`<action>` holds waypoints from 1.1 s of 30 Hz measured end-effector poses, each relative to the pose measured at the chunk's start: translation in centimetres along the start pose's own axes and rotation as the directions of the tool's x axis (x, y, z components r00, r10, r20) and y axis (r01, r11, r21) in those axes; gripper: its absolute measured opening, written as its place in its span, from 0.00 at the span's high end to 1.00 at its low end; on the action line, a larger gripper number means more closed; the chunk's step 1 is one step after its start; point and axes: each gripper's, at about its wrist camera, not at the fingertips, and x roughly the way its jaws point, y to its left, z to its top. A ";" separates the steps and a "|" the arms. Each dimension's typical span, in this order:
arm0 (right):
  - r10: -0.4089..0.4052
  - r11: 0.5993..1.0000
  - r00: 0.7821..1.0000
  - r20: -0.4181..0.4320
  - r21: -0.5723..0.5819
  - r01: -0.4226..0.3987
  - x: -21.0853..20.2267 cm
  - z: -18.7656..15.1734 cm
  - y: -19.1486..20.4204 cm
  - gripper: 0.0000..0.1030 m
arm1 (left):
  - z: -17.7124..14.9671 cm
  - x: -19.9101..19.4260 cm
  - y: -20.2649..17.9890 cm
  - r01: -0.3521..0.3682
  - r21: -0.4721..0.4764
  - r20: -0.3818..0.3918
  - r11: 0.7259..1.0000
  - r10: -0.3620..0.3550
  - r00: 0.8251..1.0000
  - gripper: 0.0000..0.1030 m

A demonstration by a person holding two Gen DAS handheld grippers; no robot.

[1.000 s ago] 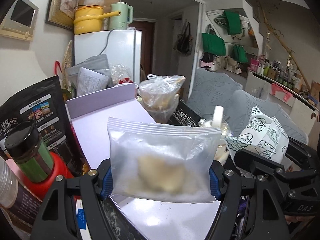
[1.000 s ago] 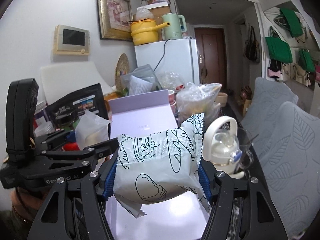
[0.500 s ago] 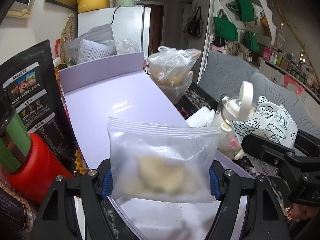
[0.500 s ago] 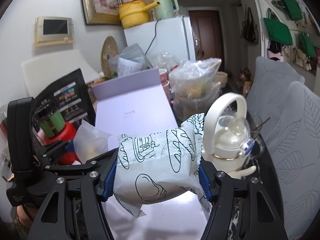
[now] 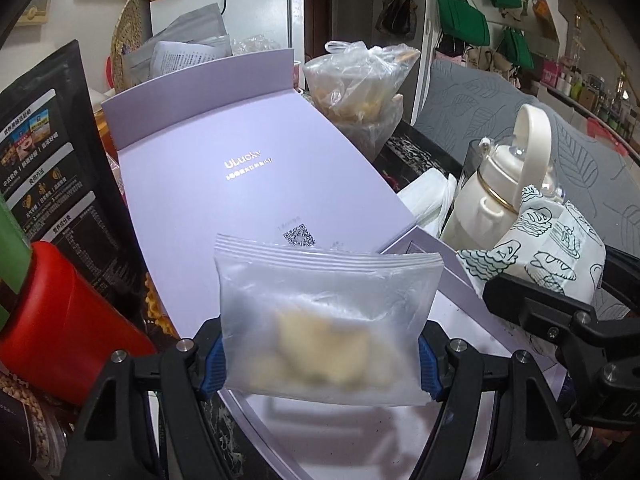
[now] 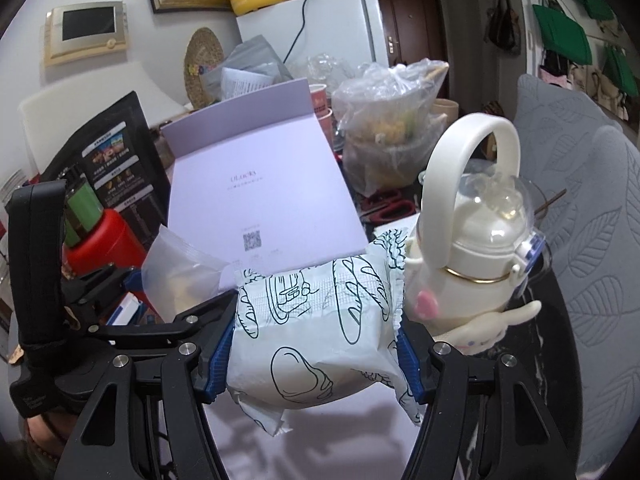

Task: Organize soft objects
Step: 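Open the right tool dropping the white pouch while the left tool releases the zip bag into the box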

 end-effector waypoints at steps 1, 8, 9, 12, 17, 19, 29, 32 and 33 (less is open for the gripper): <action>-0.002 1.000 1.000 -0.007 0.000 0.002 0.2 -0.1 0.0 0.35 | 0.0 0.1 -0.1 -0.004 0.003 -0.004 1.000 0.004 1.000 0.29; -0.007 1.000 1.000 -0.027 0.005 0.007 0.6 -0.2 0.0 0.34 | -0.2 0.4 -0.1 -0.007 -0.002 -0.026 1.000 0.006 1.000 0.29; -0.016 1.000 0.999 -0.029 0.003 0.016 0.6 -0.2 0.0 0.34 | -0.2 0.4 -0.1 -0.008 -0.001 -0.025 1.000 0.008 1.000 0.29; -0.023 1.000 0.999 -0.033 0.007 0.024 0.7 -0.2 -0.1 0.33 | -0.1 0.6 0.0 0.002 -0.009 -0.040 1.000 -0.002 0.999 0.28; -0.033 0.999 0.999 -0.033 0.020 0.034 0.6 -0.2 -0.4 0.29 | 0.1 0.9 0.1 -0.002 -0.031 -0.059 1.000 0.000 0.998 0.20; -0.038 0.999 0.999 -0.025 0.019 0.038 0.3 -0.2 -0.4 0.27 | 0.1 1.0 0.1 -0.025 -0.028 -0.065 0.999 0.023 0.998 0.20; -0.045 0.999 0.999 -0.015 0.017 0.046 -0.3 0.1 -0.1 0.27 | 0.0 0.9 0.2 -0.055 -0.030 -0.084 0.998 0.052 0.995 0.20; -0.045 0.999 0.999 -0.004 0.011 0.045 -0.7 0.1 0.2 0.27 | 0.2 0.5 0.0 -0.054 -0.025 -0.077 0.998 0.052 0.996 0.20; -0.044 0.999 0.999 -0.002 0.010 0.044 -0.9 0.1 0.2 0.27 | 0.2 0.4 0.0 -0.051 -0.023 -0.074 0.998 0.050 0.996 0.20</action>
